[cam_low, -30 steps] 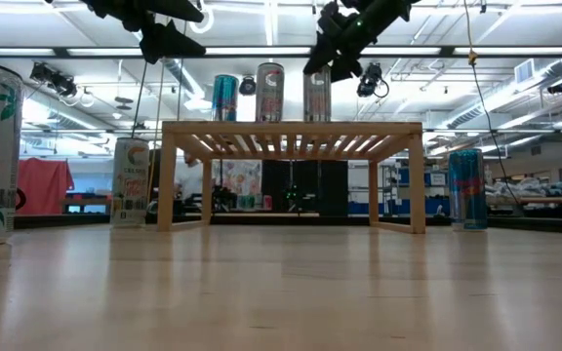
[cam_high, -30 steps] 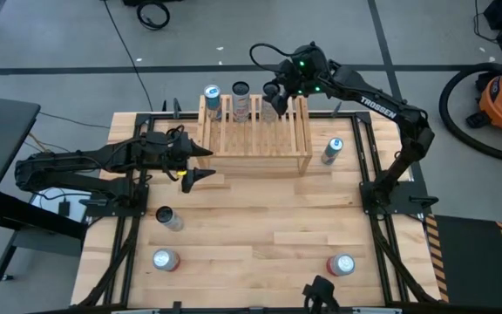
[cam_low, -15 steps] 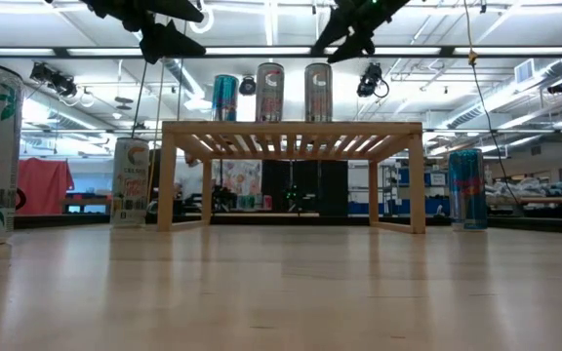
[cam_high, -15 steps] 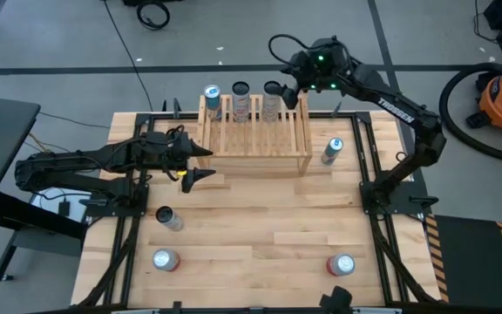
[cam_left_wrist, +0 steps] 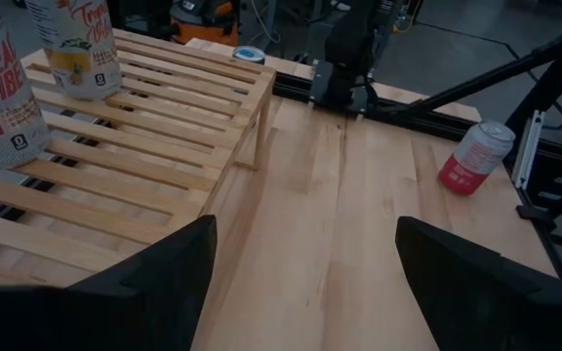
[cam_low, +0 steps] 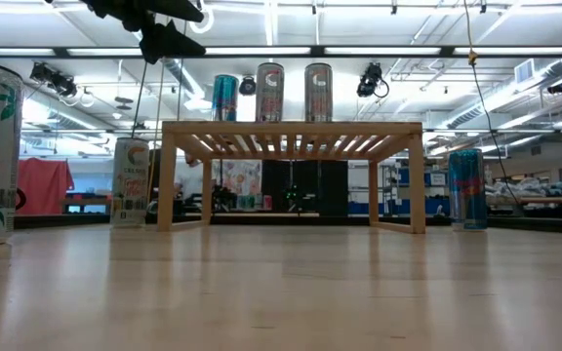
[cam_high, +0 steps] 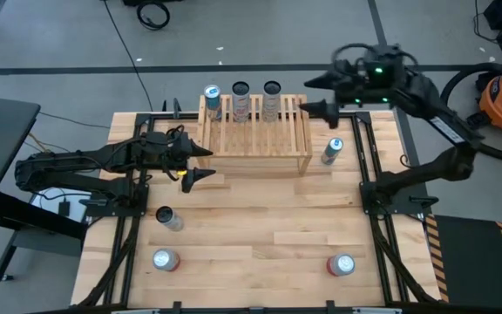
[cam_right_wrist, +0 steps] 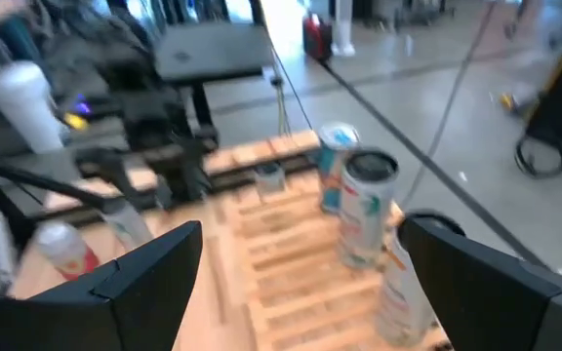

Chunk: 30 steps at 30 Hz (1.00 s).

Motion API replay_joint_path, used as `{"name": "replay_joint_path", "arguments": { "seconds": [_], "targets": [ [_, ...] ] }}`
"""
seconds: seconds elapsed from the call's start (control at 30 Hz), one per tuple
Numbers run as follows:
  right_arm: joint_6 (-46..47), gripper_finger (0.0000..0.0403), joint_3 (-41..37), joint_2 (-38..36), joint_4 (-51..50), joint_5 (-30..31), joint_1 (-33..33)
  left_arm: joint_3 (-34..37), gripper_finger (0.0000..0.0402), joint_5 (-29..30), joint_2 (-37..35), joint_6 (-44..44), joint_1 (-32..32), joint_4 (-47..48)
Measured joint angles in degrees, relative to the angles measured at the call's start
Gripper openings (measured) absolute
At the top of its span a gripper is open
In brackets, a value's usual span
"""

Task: Place canned beverage on shelf
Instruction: Put the right pink white soda can on the shelf

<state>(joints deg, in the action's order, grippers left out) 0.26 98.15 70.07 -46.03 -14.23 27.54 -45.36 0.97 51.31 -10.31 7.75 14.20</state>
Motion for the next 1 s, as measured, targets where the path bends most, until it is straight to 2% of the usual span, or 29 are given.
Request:
{"name": "replay_joint_path", "arguments": {
  "seconds": [0.23,0.5,0.73,0.83,1.0],
  "targets": [
    [1.2,0.0377,0.0,-4.8,1.2,-1.2,-5.2,0.0,0.0318,0.0,0.0,-1.7,0.0,0.0],
    [-2.4,0.0389,0.0,-8.9,1.3,-1.6,-13.5,0.0,0.0318,0.1,0.0,-8.6,0.0,0.0],
    [3.7,0.0389,0.0,-10.7,-4.9,-9.7,-21.7,0.0,0.0318,0.0,0.0,-8.6,0.0,-0.2],
    [4.3,0.0388,0.0,-10.3,-7.8,-9.0,-26.2,0.0,0.0318,0.0,0.0,-8.6,0.0,-0.6],
    [7.1,0.0388,-3.7,-10.2,-7.6,-4.4,-34.6,0.0,0.0318,0.0,0.0,-8.6,0.0,-1.1]
  ]
}}
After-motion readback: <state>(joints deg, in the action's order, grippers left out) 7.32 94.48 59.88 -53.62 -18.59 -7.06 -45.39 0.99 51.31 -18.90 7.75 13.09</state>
